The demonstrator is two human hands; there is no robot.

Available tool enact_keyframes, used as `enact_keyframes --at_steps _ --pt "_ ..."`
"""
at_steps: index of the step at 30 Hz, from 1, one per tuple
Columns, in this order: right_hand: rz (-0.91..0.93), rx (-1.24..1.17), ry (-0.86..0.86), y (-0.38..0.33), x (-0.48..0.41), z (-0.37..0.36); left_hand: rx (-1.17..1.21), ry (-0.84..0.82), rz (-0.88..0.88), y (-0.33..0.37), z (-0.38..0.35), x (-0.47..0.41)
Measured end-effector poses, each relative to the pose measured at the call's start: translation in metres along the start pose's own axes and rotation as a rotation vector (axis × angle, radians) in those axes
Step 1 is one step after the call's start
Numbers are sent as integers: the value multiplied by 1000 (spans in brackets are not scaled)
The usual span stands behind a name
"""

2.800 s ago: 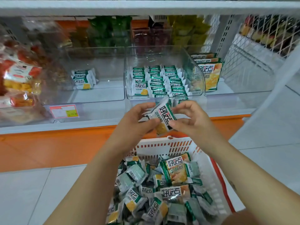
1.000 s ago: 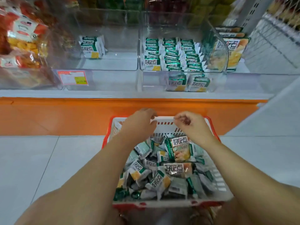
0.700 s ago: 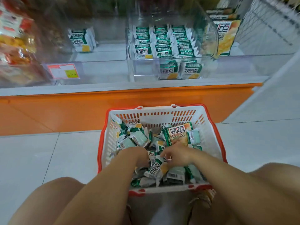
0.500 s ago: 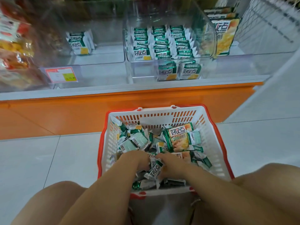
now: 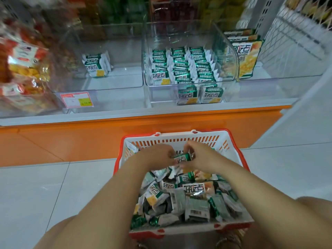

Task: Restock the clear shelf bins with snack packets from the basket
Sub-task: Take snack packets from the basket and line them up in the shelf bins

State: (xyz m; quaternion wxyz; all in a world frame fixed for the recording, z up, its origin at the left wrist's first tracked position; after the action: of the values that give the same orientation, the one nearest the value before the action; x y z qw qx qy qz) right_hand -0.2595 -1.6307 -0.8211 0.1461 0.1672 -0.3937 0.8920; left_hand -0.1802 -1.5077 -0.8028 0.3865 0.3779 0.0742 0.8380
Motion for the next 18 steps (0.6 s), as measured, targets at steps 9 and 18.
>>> enact_keyframes --at_steps 9,18 --pt "253 -200 350 -74 15 97 632 508 -253 16 91 55" --pt "410 49 443 -121 -10 139 781 844 -363 6 120 38"
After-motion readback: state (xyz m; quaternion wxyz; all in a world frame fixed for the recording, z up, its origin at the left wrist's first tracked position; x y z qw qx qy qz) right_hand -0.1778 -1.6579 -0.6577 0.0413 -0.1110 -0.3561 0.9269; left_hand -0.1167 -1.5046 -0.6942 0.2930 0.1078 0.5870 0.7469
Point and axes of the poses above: each hand's wrist, its own x-axis away from the middle knuckle, its own z-axis out of the back of the hand, y = z × x, the point moved 3 cm from there along -x, towards the middle knuckle, and after that the axes turned 1 degree about -y, right-handed, at the moved point
